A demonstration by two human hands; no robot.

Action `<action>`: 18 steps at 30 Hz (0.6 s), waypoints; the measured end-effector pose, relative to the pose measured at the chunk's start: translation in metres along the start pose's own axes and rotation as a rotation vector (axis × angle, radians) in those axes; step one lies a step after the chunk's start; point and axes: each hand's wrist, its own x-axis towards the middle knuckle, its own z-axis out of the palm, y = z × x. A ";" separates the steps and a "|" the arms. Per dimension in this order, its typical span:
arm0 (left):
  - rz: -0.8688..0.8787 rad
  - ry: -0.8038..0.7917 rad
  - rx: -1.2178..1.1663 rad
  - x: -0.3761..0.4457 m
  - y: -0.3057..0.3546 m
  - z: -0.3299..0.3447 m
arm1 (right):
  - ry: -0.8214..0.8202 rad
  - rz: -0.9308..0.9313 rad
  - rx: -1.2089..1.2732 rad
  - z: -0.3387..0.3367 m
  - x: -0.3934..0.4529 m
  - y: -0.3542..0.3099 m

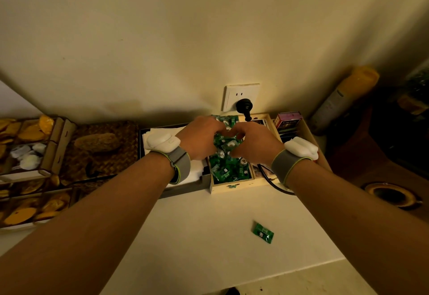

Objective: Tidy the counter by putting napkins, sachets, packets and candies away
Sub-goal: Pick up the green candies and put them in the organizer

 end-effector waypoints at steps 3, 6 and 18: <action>0.015 -0.033 -0.022 -0.005 0.003 -0.002 | 0.001 -0.009 -0.005 0.000 -0.005 0.002; 0.012 -0.068 -0.021 -0.009 0.009 -0.002 | 0.015 -0.011 -0.013 0.001 -0.012 0.005; 0.114 -0.048 -0.043 -0.039 0.037 0.025 | 0.029 0.021 -0.013 0.011 -0.064 0.031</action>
